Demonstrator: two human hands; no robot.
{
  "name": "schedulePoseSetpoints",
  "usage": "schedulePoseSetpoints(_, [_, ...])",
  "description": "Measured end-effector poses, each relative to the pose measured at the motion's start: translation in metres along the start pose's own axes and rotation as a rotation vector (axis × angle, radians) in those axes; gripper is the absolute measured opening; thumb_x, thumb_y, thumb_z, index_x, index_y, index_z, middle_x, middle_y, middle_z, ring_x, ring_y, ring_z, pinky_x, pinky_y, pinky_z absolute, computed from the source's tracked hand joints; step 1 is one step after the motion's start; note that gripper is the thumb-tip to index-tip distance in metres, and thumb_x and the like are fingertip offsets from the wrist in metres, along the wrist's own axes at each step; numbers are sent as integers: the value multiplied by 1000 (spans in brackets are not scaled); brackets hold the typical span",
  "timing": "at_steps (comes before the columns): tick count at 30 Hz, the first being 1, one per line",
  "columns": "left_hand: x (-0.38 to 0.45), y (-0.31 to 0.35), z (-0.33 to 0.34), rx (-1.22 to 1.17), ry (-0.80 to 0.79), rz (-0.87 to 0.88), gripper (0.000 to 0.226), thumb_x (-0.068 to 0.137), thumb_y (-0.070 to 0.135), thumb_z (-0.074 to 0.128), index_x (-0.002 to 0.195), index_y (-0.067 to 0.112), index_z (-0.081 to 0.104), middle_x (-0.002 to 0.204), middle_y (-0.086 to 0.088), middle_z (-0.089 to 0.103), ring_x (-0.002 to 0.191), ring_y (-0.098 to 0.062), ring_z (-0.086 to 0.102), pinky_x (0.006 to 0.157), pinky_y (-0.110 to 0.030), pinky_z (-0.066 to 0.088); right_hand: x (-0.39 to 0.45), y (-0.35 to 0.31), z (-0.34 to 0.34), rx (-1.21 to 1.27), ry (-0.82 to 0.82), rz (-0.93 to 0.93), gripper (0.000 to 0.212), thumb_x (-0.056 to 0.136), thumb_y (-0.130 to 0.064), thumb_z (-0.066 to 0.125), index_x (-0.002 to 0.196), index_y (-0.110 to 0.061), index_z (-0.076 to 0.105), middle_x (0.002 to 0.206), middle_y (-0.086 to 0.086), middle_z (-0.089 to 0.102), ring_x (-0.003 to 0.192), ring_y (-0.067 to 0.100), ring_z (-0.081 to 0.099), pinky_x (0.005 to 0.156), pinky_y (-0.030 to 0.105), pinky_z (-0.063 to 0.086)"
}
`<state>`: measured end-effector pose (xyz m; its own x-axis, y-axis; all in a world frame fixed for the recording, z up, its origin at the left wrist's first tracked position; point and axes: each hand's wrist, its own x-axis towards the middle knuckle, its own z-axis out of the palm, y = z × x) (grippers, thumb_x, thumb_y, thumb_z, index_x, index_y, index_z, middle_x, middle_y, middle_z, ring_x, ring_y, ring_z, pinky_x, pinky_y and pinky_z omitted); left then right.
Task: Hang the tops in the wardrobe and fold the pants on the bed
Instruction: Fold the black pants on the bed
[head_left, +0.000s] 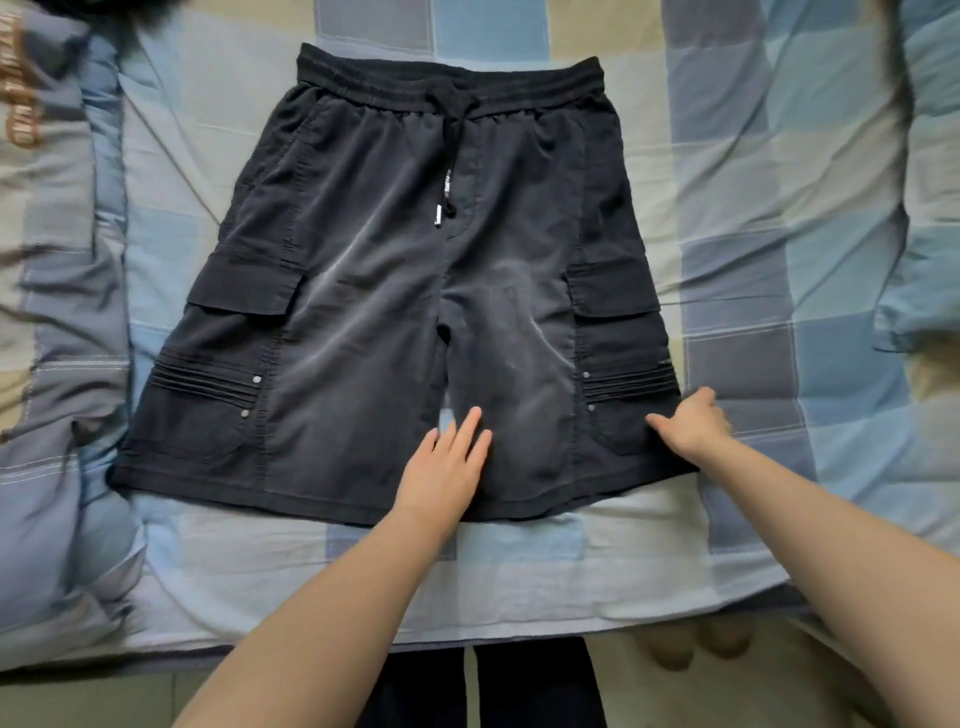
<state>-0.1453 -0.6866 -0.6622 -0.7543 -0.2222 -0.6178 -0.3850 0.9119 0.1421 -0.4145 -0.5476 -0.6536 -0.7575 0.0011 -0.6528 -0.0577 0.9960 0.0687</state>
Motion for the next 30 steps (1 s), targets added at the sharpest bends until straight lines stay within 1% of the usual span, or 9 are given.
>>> schedulePoseSetpoints(3, [-3, 10, 0, -243, 49, -135, 52, 100, 24, 43, 149, 12, 29, 165, 1, 5, 119, -18, 54, 92, -27, 44, 14, 13, -1, 30, -94, -141, 49, 90, -28, 64, 124, 3, 45, 127, 24, 54, 118, 41, 51, 92, 39, 41])
schedulePoseSetpoints(6, [-17, 18, 2, -296, -55, -280, 43, 100, 30, 42, 141, 19, 40, 163, 13, 10, 102, -24, 64, 74, -32, 46, 17, 39, -3, 149, -149, -193, 15, 93, -17, 58, 97, -4, 63, 101, 17, 67, 102, 36, 59, 74, 31, 39])
schedulePoseSetpoints(9, [-21, 28, -13, -284, -166, -340, 41, 94, 22, 44, 135, 20, 47, 161, 10, 18, 115, -24, 53, 77, -32, 43, 12, 53, -7, 121, -102, -176, 22, 92, -14, 59, 109, 0, 60, 113, 21, 64, 111, 38, 55, 84, 35, 41])
schedulePoseSetpoints(12, [-8, 52, -37, -271, 11, -339, 35, 93, 30, 46, 125, 21, 59, 138, 4, 45, 118, -22, 45, 87, -32, 40, -13, 52, -11, 245, -57, -247, 37, 91, -8, 58, 125, 0, 48, 123, 20, 59, 117, 37, 51, 89, 35, 39])
schedulePoseSetpoints(16, [28, 93, -86, -1254, 24, -387, 42, 93, 45, 58, 127, 21, 63, 126, 6, 63, 113, -12, 60, 99, -30, 46, -60, 48, -20, 307, -20, -628, 40, 85, 0, 62, 123, 1, 53, 102, 14, 62, 92, 30, 57, 76, 26, 36])
schedulePoseSetpoints(19, [51, 116, -112, -1763, -89, -492, 44, 86, 50, 66, 121, 24, 63, 116, 6, 69, 96, -8, 68, 83, -28, 53, -85, 46, -29, 320, -91, -799, 34, 80, 1, 69, 113, -1, 61, 83, 5, 55, 74, 21, 52, 68, 27, 43])
schedulePoseSetpoints(23, [66, 117, -111, -1482, 8, -614, 14, 79, 20, 66, 89, 11, 70, 76, 2, 66, 75, -20, 59, 71, -27, 50, -93, 36, -48, 396, -386, -850, 32, 82, 3, 66, 99, -23, 67, 84, -9, 63, 79, 8, 62, 74, 18, 54])
schedulePoseSetpoints(25, [65, 112, -109, -1282, 58, -590, 11, 78, 8, 56, 68, 11, 58, 62, 0, 52, 67, -23, 44, 58, -30, 37, -79, 22, -59, 420, -364, -810, 34, 84, 2, 63, 86, -31, 68, 77, -10, 69, 75, 5, 66, 72, 18, 54])
schedulePoseSetpoints(30, [52, 98, -107, -1209, 23, -467, 31, 88, 10, 53, 60, 17, 44, 61, 2, 50, 68, -23, 46, 58, -31, 37, 3, -55, -81, 642, -227, -530, 12, 95, -7, 50, 99, -5, 61, 78, 3, 63, 72, 17, 60, 70, 29, 53])
